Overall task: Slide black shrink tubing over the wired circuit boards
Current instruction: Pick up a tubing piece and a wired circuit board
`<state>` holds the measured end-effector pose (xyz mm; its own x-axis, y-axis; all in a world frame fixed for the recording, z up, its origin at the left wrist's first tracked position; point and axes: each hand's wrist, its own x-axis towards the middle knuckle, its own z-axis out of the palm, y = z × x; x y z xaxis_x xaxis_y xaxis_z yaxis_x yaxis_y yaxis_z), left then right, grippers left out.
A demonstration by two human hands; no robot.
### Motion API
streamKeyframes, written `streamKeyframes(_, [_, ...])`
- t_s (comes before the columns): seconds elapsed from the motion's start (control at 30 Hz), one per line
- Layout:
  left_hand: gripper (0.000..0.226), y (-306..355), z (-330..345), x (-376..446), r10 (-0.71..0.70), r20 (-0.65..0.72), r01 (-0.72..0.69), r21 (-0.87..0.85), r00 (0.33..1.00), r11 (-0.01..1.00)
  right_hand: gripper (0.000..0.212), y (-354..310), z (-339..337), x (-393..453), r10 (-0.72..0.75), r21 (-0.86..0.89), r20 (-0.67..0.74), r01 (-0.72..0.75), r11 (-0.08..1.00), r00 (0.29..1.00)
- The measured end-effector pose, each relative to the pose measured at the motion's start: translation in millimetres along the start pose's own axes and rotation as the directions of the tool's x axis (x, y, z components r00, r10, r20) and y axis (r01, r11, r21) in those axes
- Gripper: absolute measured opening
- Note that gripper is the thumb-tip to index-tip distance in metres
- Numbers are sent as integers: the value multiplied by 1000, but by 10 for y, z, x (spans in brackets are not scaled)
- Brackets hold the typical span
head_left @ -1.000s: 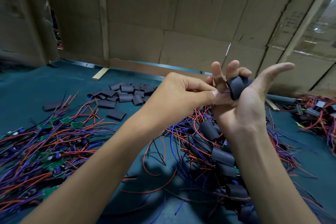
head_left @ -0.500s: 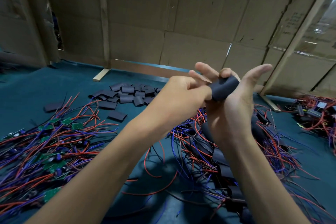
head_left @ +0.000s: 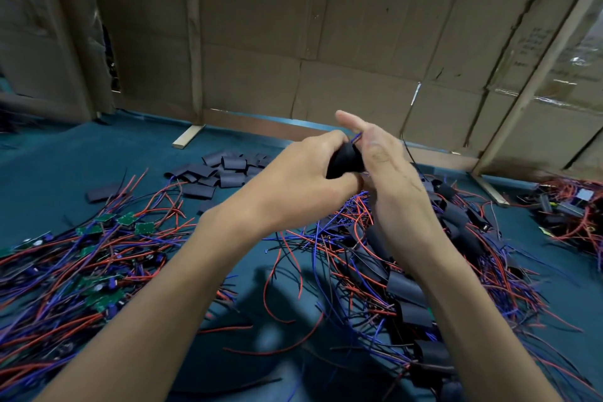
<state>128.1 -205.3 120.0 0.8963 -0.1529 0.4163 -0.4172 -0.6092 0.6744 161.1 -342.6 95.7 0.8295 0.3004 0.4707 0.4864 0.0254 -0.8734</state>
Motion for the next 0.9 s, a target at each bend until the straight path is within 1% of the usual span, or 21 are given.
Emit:
streamKeyframes(0.07, [15, -44, -17, 9, 37, -59, -32, 87, 998, 996, 35, -20, -41, 11, 18, 56, -56, -15, 998, 998])
streamKeyframes(0.13, [12, -71, -23, 12, 58, -84, -49, 106, 995, 993, 27, -40, -76, 4, 48, 133, -119, -32, 991, 992])
streamKeyframes(0.2, [13, -84, -13, 15, 68, -97, -57, 118, 993, 991, 20, -45, -127, -7, 58, 132, -167, -36, 991, 984])
streamKeyframes(0.37, [13, -69, 21, 4, 83, -79, -73, 118, 993, 990, 22, -95, -165, -20, 71, 147, -170, -46, 988, 983])
streamKeyframes(0.47, [14, -54, 63, 2, 104, -72, -97, 91, 992, 991, 16, -132, -170, -27, 44, 165, -186, -13, 986, 982])
streamKeyframes(0.53, [14, -60, 84, 4, 117, -72, -111, 77, 990, 991, 13, -170, -209, -18, 15, 169, -220, 23, 985, 975])
streamKeyframes(0.63, [13, -141, 91, 7, 107, -28, -106, 16, 994, 994, 6, -254, -321, 2, -32, 175, -267, 81, 981, 963])
streamKeyframes(0.73, [20, -257, 118, 6, 55, 51, -54, -22, 997, 998, 6, -333, -422, -6, -51, 202, -257, 106, 974, 965])
streamKeyframes(0.8, [24, -295, 155, 4, 39, 99, -31, -78, 994, 996, 5, -347, -454, -5, -46, 202, -260, 101, 974, 965])
streamKeyframes(0.9, [25, -324, 232, 9, 58, 148, -35, -152, 987, 988, 6, -336, -431, -3, -14, 237, -250, 75, 969, 968])
